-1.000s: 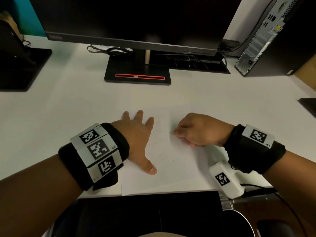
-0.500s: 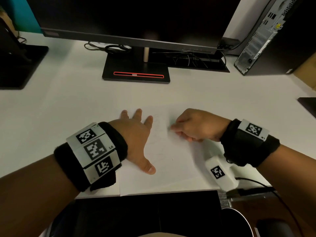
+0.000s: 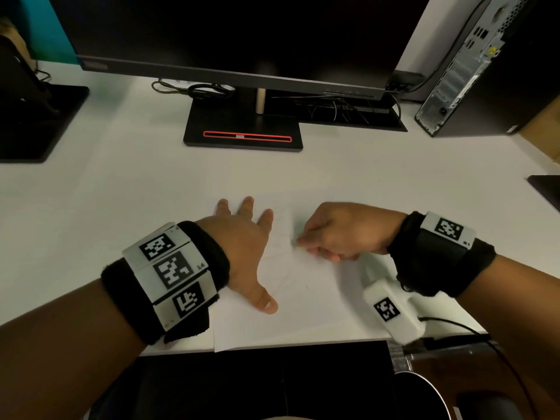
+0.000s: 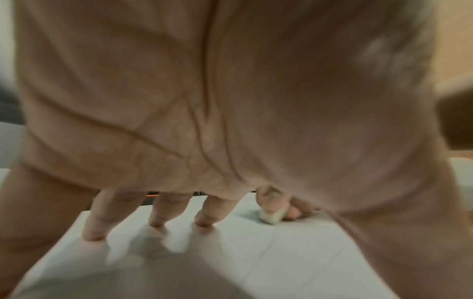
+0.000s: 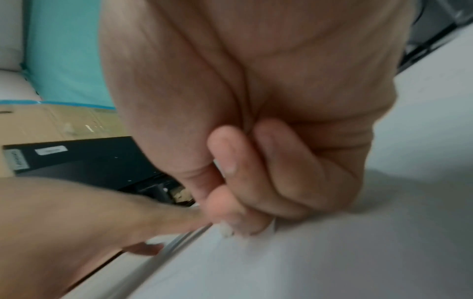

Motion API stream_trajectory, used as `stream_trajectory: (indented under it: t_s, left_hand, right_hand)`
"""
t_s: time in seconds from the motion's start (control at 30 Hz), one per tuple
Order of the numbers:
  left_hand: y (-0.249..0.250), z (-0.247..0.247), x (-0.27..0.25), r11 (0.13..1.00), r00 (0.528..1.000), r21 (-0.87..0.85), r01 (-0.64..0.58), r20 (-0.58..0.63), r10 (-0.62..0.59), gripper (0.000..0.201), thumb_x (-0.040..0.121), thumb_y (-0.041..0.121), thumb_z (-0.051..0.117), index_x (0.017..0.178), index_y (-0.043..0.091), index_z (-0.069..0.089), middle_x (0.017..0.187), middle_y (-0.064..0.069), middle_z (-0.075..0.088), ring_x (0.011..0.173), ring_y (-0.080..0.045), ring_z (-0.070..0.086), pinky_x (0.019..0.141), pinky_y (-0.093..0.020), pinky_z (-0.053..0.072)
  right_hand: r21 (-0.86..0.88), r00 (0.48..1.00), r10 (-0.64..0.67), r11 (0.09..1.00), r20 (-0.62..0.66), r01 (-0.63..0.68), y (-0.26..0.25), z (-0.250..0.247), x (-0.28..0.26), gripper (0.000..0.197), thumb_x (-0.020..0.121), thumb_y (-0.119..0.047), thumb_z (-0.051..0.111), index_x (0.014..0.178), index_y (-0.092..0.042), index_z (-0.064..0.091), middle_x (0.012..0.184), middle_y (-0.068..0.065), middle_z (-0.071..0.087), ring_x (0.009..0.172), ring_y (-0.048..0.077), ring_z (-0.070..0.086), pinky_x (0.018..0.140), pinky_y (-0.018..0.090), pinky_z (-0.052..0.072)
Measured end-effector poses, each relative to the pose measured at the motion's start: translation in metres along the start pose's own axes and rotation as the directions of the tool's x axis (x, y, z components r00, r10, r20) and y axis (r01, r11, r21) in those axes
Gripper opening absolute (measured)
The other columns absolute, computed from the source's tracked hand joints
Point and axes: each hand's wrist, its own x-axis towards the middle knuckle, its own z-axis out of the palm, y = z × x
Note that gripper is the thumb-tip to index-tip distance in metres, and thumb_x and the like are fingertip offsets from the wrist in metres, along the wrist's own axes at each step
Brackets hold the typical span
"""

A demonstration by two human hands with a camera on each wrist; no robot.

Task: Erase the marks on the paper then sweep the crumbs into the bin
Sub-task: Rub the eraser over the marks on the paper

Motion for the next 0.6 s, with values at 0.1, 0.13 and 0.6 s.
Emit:
stream_trajectory:
  t_s: [0.1, 0.13, 0.6]
  left_hand:
    - [0.0, 0.0, -0.001, 1.0, 1.0, -0.008, -0.003, 0.001, 0.003, 0.15, 0.057, 0.083, 0.072, 0.153, 0.024, -0.028, 0.161, -0.009, -0.031, 0.148, -0.045, -0.019, 0.117, -0.062, 0.023]
    - [0.0, 0.0, -0.001, 1.0, 1.0, -0.009, -0.002, 0.001, 0.002, 0.15, 0.057, 0.083, 0.072, 0.153, 0.025, -0.028, 0.161, -0.009, -0.031, 0.148, -0.045, -0.019, 0.117, -0.062, 0.024]
    - [0.002, -0.002, -0.002, 1.0, 1.0, -0.004, 0.001, 0.009, -0.001, 0.149, 0.059, 0.081, 0.072, 0.153, 0.023, -0.028, 0.16, -0.01, -0.033, 0.148, -0.046, -0.019, 0.116, -0.061, 0.025]
  right_hand:
    - [0.023, 0.993, 0.015, 1.0, -0.116, -0.013, 0.002, -0.008, 0.006, 0.038, 0.099, -0.031, 0.058, 0.073, -0.004, 0.064, 0.058, 0.007, 0.054, 0.049, 0.021, 0.041, 0.042, 0.021, 0.036]
    - [0.015, 0.996, 0.006, 1.0, -0.083, -0.004, 0.001, -0.005, 0.006, 0.039, 0.099, -0.031, 0.057, 0.074, -0.001, 0.064, 0.058, 0.007, 0.054, 0.048, 0.02, 0.041, 0.042, 0.021, 0.035]
    - [0.038, 0.996, 0.009, 0.999, -0.089, -0.006, -0.002, -0.013, 0.016, 0.038, 0.098, -0.031, 0.059, 0.067, -0.009, 0.06, 0.058, 0.007, 0.051, 0.048, 0.021, 0.037, 0.046, 0.024, 0.034]
